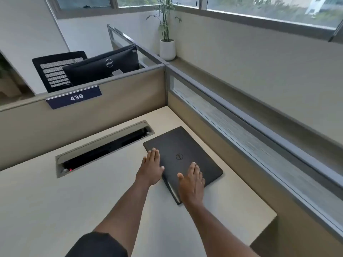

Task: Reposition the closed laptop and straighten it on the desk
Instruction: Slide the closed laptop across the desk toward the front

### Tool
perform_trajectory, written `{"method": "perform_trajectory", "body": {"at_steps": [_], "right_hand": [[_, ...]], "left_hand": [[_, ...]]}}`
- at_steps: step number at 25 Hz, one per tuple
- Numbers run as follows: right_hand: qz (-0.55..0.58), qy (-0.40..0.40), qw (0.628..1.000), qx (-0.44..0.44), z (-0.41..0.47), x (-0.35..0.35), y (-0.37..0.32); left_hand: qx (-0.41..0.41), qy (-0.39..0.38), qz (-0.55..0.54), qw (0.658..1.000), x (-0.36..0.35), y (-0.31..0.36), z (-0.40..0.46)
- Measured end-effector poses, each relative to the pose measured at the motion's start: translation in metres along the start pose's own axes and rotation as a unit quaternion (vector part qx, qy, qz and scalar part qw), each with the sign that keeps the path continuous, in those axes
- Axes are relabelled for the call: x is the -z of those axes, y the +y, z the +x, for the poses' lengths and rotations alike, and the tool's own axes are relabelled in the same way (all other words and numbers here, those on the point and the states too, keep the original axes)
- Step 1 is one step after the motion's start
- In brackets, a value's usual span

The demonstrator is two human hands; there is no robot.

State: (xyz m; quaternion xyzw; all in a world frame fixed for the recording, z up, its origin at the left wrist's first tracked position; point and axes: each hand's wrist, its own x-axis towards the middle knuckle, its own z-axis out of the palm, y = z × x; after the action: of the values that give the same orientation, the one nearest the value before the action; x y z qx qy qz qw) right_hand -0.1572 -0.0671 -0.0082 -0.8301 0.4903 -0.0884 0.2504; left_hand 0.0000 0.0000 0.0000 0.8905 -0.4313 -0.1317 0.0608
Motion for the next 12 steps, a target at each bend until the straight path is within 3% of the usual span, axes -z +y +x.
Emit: {"method": "perform_trajectory", "body": {"at_steps": [7, 9, 12], "right_hand": [[0.056, 0.045, 0.963, -0.260, 0.002, -0.014, 0.003], [0.130, 0.056, 0.928, -0.345, 0.012, -0.015, -0.001], [0.243, 0.077, 0.847, -0.467, 0.030, -0.016, -0.006]], "left_hand": [[-0.010, -0.053, 0.040, 0.998, -0.016, -0.007, 0.036], [-0.012, -0.057, 0.041, 0.997, -0.016, -0.012, 0.051], [-0.011, -0.054, 0.040, 0.998, -0.013, -0.017, 0.069]]}}
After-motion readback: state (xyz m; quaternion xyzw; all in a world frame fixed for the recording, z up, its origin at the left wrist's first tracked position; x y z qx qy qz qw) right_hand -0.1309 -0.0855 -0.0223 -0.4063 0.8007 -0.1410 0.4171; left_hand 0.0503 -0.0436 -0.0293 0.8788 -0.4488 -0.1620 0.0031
